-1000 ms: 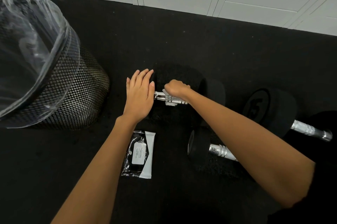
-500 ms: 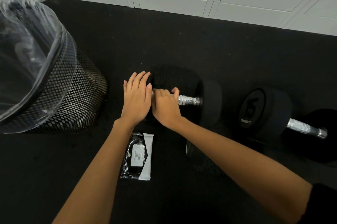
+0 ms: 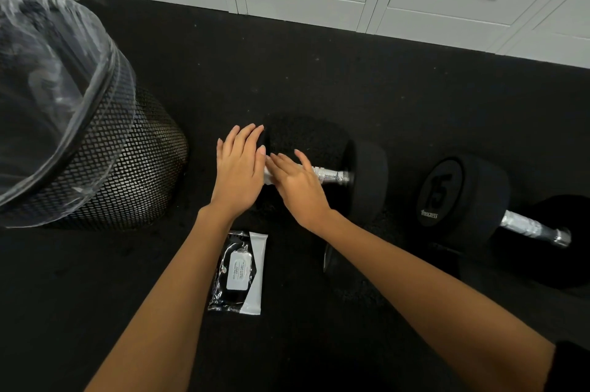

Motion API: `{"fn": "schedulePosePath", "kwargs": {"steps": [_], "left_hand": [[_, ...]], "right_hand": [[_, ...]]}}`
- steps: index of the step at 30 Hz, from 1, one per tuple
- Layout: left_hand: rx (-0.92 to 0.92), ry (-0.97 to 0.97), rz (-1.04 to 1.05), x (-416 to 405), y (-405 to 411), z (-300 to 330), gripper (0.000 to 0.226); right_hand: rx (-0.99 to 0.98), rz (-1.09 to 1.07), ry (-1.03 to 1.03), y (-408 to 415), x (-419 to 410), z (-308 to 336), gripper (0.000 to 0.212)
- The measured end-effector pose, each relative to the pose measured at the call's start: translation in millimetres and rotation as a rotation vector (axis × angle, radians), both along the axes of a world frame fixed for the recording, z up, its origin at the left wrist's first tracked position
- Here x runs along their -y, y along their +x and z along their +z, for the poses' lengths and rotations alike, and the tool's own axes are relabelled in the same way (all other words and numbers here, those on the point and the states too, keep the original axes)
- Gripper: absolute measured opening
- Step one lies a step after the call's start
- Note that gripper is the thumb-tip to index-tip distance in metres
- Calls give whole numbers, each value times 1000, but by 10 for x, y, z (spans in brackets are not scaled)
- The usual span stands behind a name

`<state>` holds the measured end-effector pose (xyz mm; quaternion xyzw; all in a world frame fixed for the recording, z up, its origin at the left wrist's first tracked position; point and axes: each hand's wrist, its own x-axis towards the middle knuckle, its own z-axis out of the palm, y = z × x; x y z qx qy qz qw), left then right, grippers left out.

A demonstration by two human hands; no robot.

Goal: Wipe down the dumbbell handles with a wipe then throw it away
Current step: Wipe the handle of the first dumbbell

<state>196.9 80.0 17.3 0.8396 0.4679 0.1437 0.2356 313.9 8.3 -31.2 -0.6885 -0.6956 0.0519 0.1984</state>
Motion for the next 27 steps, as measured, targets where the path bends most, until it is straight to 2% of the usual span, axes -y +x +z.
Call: {"fn": "schedulePosePath", "kwargs": {"steps": [2,5,9,11,13,16,21,27], "left_hand": [[3,1,0,1,0,6,43],[1,-2,2,8,4,10,43],[0,-11,2,9,7,5,43],[-3,-9,3,4,6,2,43],[-10,-7,2,1,6,2,43],[-2,-10,2,4,7,12,43],[-5,-23,-1,8,5,29,43],[-3,-22,5,10,6,20,43]], "right_hand": [[73,81,-8,30,32,-16,59],[127,174,43,147,143,-29,56],[1,81,164,207,175,-47,40],[-63,5,161,155,136,16,35],[-48,-15,158,93,80,81,33],[-5,65,133,59,37,82,27],[114,209,135,243,131,-55,37],[96,204,175,188,51,-14,29]]}}
